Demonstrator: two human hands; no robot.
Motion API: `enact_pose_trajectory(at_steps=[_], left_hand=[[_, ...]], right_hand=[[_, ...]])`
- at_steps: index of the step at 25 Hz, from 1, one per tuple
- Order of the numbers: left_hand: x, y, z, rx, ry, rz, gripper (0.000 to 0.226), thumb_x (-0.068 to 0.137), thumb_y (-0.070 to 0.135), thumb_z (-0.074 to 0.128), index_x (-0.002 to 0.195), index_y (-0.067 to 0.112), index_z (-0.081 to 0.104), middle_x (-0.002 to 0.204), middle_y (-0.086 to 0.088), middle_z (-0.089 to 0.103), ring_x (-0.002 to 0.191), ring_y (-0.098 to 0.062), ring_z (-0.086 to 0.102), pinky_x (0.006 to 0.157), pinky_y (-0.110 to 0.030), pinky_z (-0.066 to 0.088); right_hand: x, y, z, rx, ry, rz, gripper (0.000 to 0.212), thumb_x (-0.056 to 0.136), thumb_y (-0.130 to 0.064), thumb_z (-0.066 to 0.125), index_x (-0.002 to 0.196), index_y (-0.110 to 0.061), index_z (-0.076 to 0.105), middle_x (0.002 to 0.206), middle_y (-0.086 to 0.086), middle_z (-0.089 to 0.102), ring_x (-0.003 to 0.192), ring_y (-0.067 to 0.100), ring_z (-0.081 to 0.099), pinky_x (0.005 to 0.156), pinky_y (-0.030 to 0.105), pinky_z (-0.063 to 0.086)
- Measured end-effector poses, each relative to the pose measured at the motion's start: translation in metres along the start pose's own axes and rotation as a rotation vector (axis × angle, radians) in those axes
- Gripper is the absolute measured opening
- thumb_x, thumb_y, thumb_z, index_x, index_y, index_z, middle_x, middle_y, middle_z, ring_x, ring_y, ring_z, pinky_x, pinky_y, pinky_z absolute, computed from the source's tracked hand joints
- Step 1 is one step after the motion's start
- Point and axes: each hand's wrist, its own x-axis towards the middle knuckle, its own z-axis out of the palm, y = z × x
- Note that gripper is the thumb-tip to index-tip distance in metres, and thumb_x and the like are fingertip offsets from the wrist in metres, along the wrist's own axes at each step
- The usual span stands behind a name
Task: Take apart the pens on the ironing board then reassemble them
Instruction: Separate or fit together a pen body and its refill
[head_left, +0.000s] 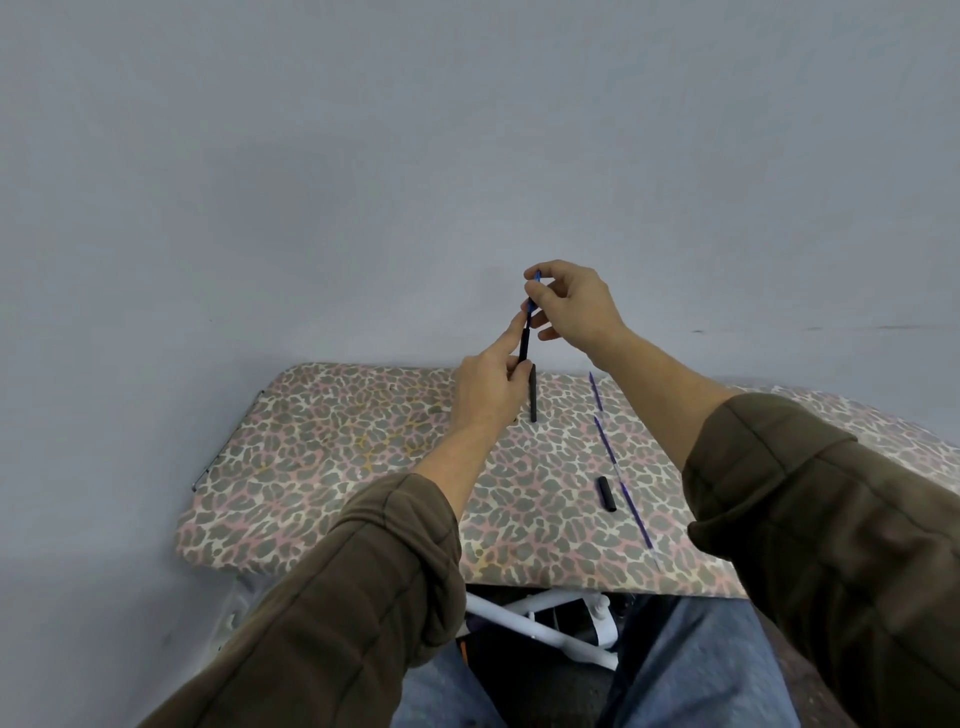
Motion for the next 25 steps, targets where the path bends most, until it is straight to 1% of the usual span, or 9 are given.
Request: enact_pose_trajectory(at_steps=[2, 4, 6, 8, 12, 16, 19, 22, 25], left_hand=[[0.0, 0.0, 0.0, 0.003, -0.001, -0.016, 0.066, 0.099, 0.021, 0.064, 0.154, 0.045, 0.037, 0.089, 0.006, 0.077, 0.079, -0.013, 0.07, 0.076, -0.019, 0.047], [-0.001, 0.002, 0.0, 0.027, -0.004, -0.02, 0.059, 0.099, 0.022, 0.064, 0.152, 0.039, 0.044, 0.095, 0.004, 0.078, 0.085, -0.015, 0.071, 0.081, -0.024, 0.052], [0.001, 0.003, 0.0, 0.054, -0.002, -0.018, 0.045, 0.099, 0.024, 0.064, 0.143, 0.031, 0.058, 0.098, 0.0, 0.079, 0.09, -0.021, 0.073, 0.085, -0.036, 0.059], [0.001, 0.003, 0.001, 0.077, -0.004, -0.04, 0.031, 0.099, 0.026, 0.065, 0.13, 0.023, 0.068, 0.099, -0.003, 0.079, 0.092, -0.023, 0.074, 0.086, -0.043, 0.059], [0.0, 0.001, 0.002, 0.081, 0.0, -0.069, 0.021, 0.099, 0.027, 0.065, 0.115, 0.016, 0.074, 0.094, -0.002, 0.079, 0.089, -0.023, 0.073, 0.082, -0.044, 0.058], [0.002, 0.006, -0.001, 0.084, 0.006, -0.079, 0.02, 0.099, 0.028, 0.065, 0.114, 0.02, 0.074, 0.095, 0.001, 0.078, 0.09, -0.021, 0.072, 0.082, -0.042, 0.059], [0.001, 0.006, -0.001, 0.077, 0.009, -0.078, 0.019, 0.098, 0.027, 0.066, 0.113, 0.019, 0.074, 0.096, 0.001, 0.079, 0.09, -0.02, 0.073, 0.082, -0.041, 0.059], [0.0, 0.005, -0.001, 0.061, 0.0, -0.083, 0.02, 0.098, 0.027, 0.067, 0.114, 0.018, 0.074, 0.098, 0.0, 0.079, 0.091, -0.019, 0.073, 0.084, -0.04, 0.059], [-0.002, 0.006, 0.0, 0.06, -0.008, -0.075, 0.02, 0.098, 0.028, 0.067, 0.114, 0.018, 0.074, 0.098, 0.0, 0.079, 0.091, -0.018, 0.074, 0.083, -0.039, 0.059]], right_hand=[[-0.002, 0.003, 0.001, -0.021, -0.005, 0.002, 0.018, 0.104, -0.019, 0.06, 0.119, -0.017, 0.07, 0.092, 0.008, 0.078, 0.081, 0.026, 0.078, 0.064, 0.032, 0.064], [-0.003, 0.005, 0.002, -0.071, -0.031, -0.005, 0.018, 0.102, -0.019, 0.062, 0.118, -0.018, 0.07, 0.091, 0.006, 0.078, 0.08, 0.023, 0.077, 0.066, 0.032, 0.064], [-0.005, 0.008, 0.003, -0.107, -0.07, -0.009, 0.018, 0.099, -0.016, 0.065, 0.116, -0.018, 0.071, 0.09, 0.005, 0.078, 0.079, 0.021, 0.077, 0.066, 0.031, 0.063], [-0.005, 0.009, 0.003, -0.101, -0.096, -0.001, 0.021, 0.095, -0.012, 0.068, 0.115, -0.018, 0.071, 0.091, 0.007, 0.078, 0.078, 0.019, 0.077, 0.066, 0.029, 0.061], [-0.004, 0.011, 0.003, -0.143, -0.11, -0.004, 0.022, 0.091, -0.01, 0.073, 0.113, -0.015, 0.072, 0.091, 0.005, 0.078, 0.084, 0.024, 0.078, 0.07, 0.031, 0.064], [-0.004, 0.013, 0.006, -0.15, -0.039, -0.012, 0.013, 0.088, -0.014, 0.076, 0.101, -0.015, 0.074, 0.082, 0.0, 0.078, 0.08, 0.027, 0.077, 0.076, 0.04, 0.065], [-0.004, 0.015, 0.007, -0.142, -0.013, 0.002, 0.014, 0.086, -0.017, 0.08, 0.098, -0.014, 0.073, 0.081, 0.002, 0.078, 0.077, 0.025, 0.077, 0.073, 0.042, 0.065], [-0.005, 0.015, 0.006, -0.166, -0.002, 0.014, 0.022, 0.084, -0.024, 0.085, 0.092, -0.011, 0.07, 0.082, 0.006, 0.077, 0.075, 0.026, 0.077, 0.07, 0.042, 0.065], [-0.007, 0.014, 0.005, -0.153, -0.018, 0.045, 0.029, 0.083, -0.033, 0.085, 0.094, -0.012, 0.068, 0.084, 0.004, 0.077, 0.073, 0.023, 0.078, 0.064, 0.037, 0.065]])
